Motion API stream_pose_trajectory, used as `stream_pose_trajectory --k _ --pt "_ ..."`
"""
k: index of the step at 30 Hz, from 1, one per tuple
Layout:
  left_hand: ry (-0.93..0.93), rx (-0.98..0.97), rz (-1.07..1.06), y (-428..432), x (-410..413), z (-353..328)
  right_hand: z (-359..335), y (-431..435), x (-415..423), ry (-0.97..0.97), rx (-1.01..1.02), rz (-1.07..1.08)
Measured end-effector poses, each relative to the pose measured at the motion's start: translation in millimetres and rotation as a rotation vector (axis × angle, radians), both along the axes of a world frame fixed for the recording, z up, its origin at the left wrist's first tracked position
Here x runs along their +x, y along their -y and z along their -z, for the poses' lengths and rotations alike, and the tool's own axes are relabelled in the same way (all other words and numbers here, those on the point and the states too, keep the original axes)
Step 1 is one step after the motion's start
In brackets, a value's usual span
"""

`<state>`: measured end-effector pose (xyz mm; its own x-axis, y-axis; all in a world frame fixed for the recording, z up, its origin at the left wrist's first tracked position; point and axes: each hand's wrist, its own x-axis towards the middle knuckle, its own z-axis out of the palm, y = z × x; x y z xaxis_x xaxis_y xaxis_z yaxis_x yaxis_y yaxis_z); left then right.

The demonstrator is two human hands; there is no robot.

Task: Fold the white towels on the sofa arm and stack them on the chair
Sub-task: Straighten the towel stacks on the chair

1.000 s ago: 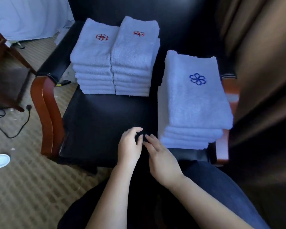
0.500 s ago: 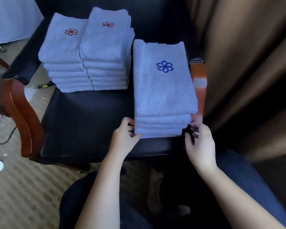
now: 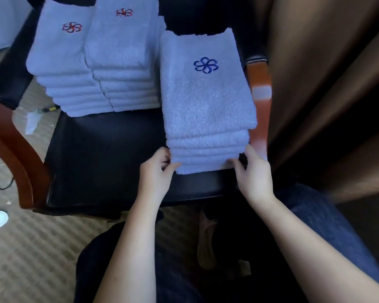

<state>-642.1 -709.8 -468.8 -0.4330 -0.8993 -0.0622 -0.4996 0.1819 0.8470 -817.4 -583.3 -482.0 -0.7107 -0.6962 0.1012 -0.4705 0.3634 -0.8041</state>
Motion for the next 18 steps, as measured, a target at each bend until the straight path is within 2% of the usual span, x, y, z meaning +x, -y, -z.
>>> stream_pose_trajectory --k 13,15,18 --pt "0.063 -0.323 -0.079 -6 -15 11 0 12 -7 -0.123 0.082 0.054" --pt "0.069 -0.263 -0.100 -5 -10 9 -1 8 -5 -0.128 0.060 0.064" --pt "-0.026 0.109 -0.095 -6 -5 0 -4 5 -2 -0.110 0.090 0.065"
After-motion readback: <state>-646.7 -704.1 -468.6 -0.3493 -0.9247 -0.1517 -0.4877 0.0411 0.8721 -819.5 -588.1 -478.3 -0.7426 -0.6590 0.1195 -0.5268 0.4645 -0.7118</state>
